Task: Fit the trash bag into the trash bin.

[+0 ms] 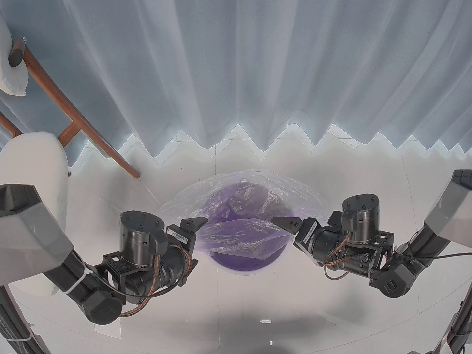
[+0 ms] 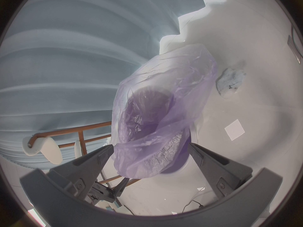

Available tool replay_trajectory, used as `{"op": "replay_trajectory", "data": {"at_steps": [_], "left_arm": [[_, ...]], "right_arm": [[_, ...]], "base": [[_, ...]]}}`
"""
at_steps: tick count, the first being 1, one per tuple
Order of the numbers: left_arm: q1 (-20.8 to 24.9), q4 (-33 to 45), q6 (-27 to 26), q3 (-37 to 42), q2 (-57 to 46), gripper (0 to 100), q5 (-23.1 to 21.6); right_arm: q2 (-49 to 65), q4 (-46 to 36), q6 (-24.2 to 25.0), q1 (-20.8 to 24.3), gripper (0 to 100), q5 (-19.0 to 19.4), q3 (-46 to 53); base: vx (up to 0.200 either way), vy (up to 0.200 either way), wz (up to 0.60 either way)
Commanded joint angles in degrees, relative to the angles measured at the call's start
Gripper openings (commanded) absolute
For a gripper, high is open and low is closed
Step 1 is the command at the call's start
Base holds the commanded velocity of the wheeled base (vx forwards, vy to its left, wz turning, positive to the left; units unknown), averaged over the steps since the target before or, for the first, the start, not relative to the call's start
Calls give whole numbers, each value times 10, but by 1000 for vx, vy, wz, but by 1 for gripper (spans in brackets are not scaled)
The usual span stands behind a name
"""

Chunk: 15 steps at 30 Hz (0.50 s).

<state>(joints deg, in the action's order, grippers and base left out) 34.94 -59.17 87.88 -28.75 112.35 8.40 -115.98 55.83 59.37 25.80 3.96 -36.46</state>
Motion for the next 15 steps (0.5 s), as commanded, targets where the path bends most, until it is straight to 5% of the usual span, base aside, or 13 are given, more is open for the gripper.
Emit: {"op": "replay_trajectory", "data": {"at_steps": [1,13,14,15], "left_arm": [[-5,-1,1,-23,32,100,-11],[-16,7,0,-76,62,100,-16],[-15,7,0,-73,62,0,-16],[-15,7,0,-71,63,0,-15]], "right_arm": [[-10,-14,2,-1,100,-3,-13],[-23,-68,34,-8,100,-25,-63],[-25,-68,37,-8,0,-26,-63],[-25,-68,38,-8,0,-26,-63]], "base": [[0,0,0],[0,0,0],[0,0,0],[0,0,0]]}}
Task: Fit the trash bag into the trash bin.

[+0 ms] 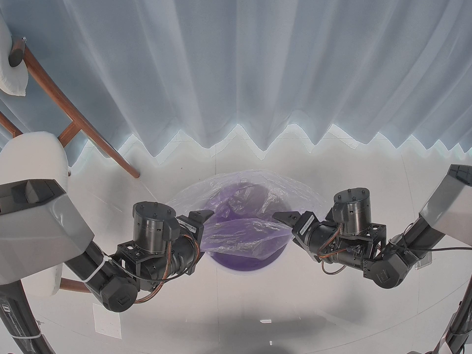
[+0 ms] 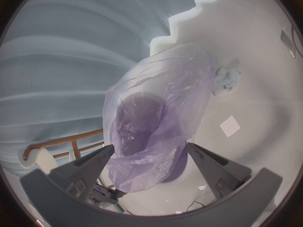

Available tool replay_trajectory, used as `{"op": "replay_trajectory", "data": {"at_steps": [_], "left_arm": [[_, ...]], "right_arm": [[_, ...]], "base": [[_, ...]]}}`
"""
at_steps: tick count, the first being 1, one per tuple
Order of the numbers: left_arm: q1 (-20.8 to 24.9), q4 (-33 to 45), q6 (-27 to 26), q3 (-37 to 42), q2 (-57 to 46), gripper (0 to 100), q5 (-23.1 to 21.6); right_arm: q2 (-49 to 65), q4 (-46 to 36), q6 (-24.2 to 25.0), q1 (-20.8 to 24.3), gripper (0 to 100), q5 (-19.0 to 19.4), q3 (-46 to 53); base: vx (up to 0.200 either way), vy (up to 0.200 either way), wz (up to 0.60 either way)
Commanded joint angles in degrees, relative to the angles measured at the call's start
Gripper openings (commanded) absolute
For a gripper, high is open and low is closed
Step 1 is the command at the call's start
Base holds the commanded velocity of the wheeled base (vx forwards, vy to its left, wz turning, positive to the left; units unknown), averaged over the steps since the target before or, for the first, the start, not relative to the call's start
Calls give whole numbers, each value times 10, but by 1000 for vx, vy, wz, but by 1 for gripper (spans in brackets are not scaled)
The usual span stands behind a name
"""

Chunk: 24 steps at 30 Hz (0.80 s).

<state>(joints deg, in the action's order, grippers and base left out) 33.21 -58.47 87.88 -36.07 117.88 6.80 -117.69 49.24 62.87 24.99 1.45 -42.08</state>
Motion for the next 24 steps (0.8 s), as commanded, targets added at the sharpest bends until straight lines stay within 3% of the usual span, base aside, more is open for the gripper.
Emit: {"op": "replay_trajectory", "data": {"at_steps": [1,10,15,17,20,24], "left_arm": [[2,0,0,3,9,0,1],[7,1,-5,5,8,0,0],[60,24,-40,52,-6,0,3],[91,18,-79,105,-13,0,4],[94,18,-104,123,-7,0,5],[93,18,-191,129,22,0,27]], "right_arm": [[-9,-2,3,0,0,0,-5],[-10,-3,-3,2,0,-23,4],[9,5,-49,23,0,-51,65],[18,30,-78,29,0,-51,119],[11,67,-80,29,0,-51,146],[-35,129,-92,30,0,-53,197]], "base": [[0,0,0],[0,0,0],[0,0,0],[0,0,0],[0,0,0],[0,0,0]]}}
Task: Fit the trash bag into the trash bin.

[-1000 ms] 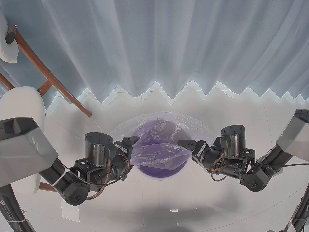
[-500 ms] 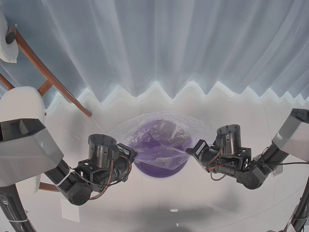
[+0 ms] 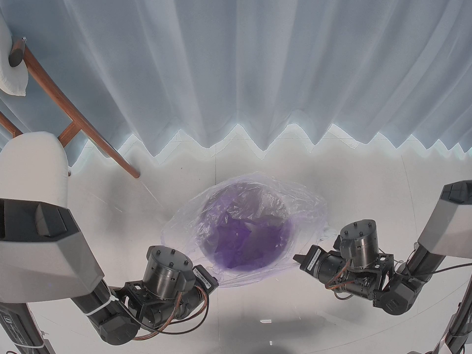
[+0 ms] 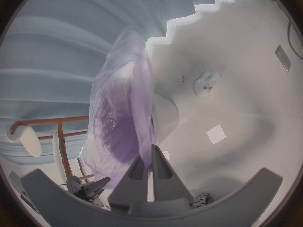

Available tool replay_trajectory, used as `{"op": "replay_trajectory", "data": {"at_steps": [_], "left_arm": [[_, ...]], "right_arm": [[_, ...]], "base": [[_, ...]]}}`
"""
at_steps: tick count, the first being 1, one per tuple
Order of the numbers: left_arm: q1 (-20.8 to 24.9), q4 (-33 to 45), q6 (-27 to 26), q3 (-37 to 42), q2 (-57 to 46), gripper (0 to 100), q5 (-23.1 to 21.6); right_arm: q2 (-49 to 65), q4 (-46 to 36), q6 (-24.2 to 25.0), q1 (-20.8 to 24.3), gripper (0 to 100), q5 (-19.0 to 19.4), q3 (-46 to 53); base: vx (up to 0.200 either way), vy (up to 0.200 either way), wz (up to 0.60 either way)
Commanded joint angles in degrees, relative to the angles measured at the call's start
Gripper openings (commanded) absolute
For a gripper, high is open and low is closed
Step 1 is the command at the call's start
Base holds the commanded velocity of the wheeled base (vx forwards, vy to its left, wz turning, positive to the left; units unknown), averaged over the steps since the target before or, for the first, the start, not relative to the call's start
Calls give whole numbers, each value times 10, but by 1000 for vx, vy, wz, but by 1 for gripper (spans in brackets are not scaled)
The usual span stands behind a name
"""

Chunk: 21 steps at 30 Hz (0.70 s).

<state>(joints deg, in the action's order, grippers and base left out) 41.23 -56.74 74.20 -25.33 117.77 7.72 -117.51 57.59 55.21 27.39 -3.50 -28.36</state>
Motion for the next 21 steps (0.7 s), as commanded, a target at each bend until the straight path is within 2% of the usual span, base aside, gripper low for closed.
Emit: {"op": "replay_trajectory", "data": {"at_steps": [1,3,4,8,9,18,21], "left_arm": [[17,0,-85,22,35,0,32],[21,0,-107,21,48,0,39],[28,-8,-126,13,69,0,45],[28,-36,-149,5,92,0,46],[26,-39,-170,5,103,0,48],[23,-40,-212,1,129,0,78],[17,-40,-241,-15,135,0,86]], "right_arm": [[-54,75,-24,6,0,-4,73],[-66,103,-29,6,0,-4,83],[-97,152,-38,6,0,-4,94],[-140,210,-60,1,0,-5,95],[-156,222,-70,-1,0,-5,94],[-184,230,-86,-1,0,-5,73],[-200,229,-107,-11,0,-5,37]], "base": [[0,0,0],[0,0,0],[0,0,0],[0,0,0],[0,0,0],[0,0,0],[0,0,0]]}}
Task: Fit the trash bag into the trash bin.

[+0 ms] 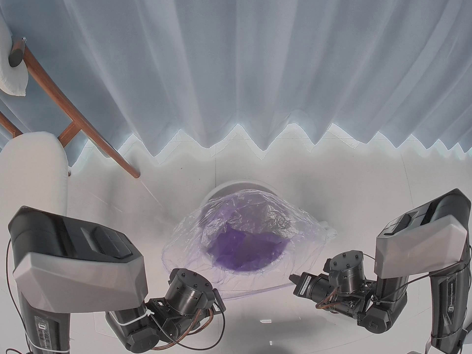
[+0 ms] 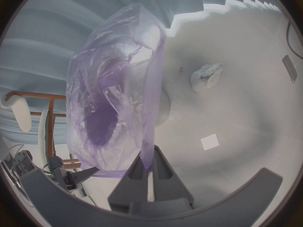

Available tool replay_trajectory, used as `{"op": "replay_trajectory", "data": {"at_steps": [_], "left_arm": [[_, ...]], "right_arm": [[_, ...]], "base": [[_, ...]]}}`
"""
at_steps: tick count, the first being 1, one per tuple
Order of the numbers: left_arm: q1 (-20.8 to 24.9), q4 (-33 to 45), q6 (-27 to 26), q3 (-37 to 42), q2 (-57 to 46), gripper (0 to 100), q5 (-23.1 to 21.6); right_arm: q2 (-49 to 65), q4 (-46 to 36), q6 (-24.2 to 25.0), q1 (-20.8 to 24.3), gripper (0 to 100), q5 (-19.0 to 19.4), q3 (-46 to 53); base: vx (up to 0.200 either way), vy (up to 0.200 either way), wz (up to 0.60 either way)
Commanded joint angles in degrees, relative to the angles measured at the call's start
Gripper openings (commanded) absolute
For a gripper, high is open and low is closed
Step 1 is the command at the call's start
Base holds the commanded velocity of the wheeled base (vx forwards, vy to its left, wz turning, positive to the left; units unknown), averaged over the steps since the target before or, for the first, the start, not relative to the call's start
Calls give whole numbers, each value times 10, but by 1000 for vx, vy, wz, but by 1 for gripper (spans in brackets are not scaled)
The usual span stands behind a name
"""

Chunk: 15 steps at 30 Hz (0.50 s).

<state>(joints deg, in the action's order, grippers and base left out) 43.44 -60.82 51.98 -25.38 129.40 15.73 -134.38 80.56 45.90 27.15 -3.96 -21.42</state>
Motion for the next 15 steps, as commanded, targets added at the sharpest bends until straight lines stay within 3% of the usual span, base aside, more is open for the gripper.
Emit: {"op": "replay_trajectory", "data": {"at_steps": [1,8,13,14,15], "left_arm": [[-6,1,-28,-22,20,0,6],[-13,5,-95,-63,31,0,36],[-10,4,-106,-57,37,0,40],[-10,3,-106,-54,37,100,39],[-9,0,-106,-48,35,100,38]], "right_arm": [[-37,0,-21,-12,0,-1,-42],[-49,-16,-35,-45,0,0,-100],[-45,-36,-35,-54,0,0,-94],[-43,-36,-35,-54,100,1,-92],[-38,-36,-35,-54,100,1,-87]], "base": [[0,0,0],[0,0,0],[0,0,0],[0,0,0],[0,0,0]]}}
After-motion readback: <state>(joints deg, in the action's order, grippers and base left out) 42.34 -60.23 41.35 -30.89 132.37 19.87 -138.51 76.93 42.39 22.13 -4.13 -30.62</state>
